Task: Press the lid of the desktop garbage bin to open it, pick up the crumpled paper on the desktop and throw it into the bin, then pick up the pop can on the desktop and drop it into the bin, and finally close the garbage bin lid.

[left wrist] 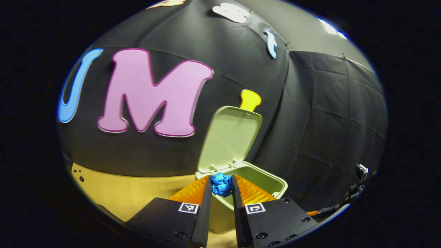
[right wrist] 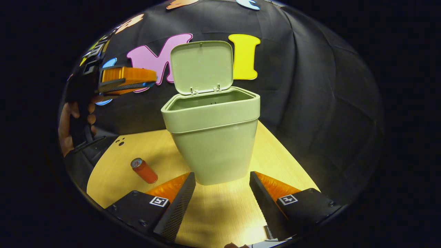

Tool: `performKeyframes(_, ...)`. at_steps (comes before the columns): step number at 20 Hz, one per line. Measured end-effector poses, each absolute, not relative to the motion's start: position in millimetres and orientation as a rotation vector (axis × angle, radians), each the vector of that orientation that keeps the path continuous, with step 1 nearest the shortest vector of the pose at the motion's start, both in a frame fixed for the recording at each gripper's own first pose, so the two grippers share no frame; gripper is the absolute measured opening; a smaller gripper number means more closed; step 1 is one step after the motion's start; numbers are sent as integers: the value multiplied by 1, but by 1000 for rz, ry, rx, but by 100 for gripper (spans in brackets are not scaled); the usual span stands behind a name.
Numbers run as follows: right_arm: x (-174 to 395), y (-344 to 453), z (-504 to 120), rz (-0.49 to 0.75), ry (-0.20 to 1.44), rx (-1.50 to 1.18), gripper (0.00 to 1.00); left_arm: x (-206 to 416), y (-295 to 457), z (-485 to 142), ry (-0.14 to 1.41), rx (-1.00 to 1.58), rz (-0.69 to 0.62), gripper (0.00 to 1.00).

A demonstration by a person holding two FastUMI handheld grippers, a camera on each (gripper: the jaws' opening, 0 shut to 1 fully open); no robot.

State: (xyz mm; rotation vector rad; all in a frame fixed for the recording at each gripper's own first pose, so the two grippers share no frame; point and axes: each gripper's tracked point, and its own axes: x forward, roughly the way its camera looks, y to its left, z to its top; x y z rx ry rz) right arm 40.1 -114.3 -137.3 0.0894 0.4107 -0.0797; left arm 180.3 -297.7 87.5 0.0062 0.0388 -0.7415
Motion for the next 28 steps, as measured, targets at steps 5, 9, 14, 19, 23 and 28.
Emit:
performKeyframes(5,34,-127,-142,-100,412,115,99,186,-341,62,91,27,-803,35)
performKeyframes(9,32,-137,-149,-111,430,140,99,198,-351,46,127,58,-786,39)
performKeyframes(14,30,-145,-158,-110,467,145,99,201,-350,37,115,105,-782,68)
performKeyframes(19,34,-135,-158,-71,479,109,99,189,-332,59,30,83,-739,96)
performKeyframes(23,35,-117,-160,-33,488,101,99,176,-279,70,-28,35,-639,96)
performKeyframes(28,32,-84,-159,31,490,85,99,165,-182,57,-28,65,-457,96)
